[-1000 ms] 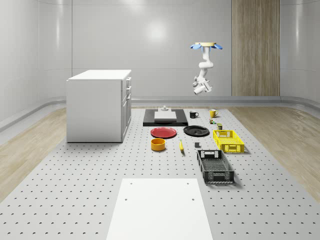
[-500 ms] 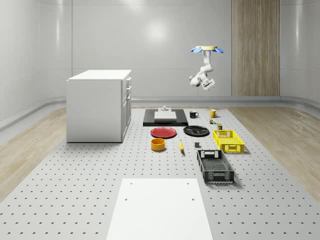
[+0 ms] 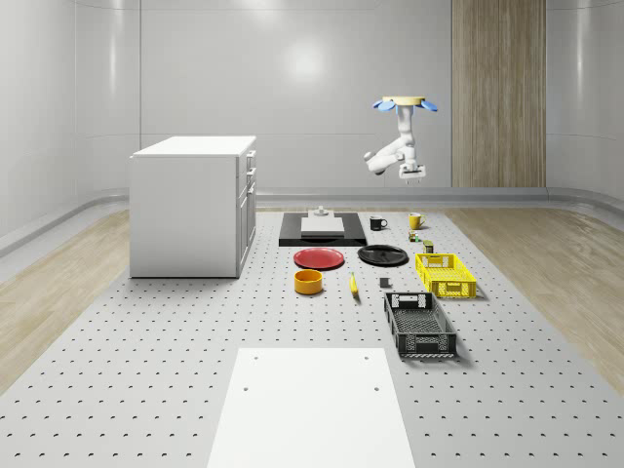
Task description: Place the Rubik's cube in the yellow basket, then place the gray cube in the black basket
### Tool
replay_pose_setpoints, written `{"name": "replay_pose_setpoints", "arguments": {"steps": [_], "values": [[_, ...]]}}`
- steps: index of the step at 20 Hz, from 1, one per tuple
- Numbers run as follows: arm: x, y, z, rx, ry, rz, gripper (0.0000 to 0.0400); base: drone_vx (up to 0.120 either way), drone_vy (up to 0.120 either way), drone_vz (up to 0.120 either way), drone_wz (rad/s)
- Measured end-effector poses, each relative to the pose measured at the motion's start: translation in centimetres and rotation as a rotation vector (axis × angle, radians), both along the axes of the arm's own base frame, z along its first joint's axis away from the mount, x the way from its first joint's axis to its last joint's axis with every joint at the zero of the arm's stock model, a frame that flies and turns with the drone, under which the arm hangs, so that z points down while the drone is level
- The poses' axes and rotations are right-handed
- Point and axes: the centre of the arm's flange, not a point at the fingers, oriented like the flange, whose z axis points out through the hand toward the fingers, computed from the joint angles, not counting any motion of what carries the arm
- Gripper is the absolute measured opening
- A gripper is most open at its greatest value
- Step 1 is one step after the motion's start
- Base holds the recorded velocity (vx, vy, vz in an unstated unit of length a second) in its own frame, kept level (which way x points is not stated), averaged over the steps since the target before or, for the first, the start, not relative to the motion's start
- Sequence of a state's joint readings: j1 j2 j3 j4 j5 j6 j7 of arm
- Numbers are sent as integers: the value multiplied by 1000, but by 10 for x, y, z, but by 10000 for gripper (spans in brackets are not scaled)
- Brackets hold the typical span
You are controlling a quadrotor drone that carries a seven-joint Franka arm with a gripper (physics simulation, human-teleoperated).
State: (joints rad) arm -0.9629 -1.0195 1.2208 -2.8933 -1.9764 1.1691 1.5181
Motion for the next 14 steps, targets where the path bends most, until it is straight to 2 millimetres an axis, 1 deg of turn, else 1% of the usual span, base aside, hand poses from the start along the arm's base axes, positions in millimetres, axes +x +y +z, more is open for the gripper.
{"name": "replay_pose_setpoints", "arguments": {"steps": [4, 9, 10, 11, 14], "values": [[0, -4, 0, -41, 1, -1, 400, 120, 0, -120, 0], [0, -6, -1, -64, 2, -1, 400, 120, -112, -120, 0], [0, -7, -1, -66, 2, -1, 400, 120, -40, -120, 0], [0, -7, -1, -68, 3, -2, 400, 120, 0, 0, 0], [0, -7, -1, -73, 3, -2, 400, 120, 0, -120, 0]]}}
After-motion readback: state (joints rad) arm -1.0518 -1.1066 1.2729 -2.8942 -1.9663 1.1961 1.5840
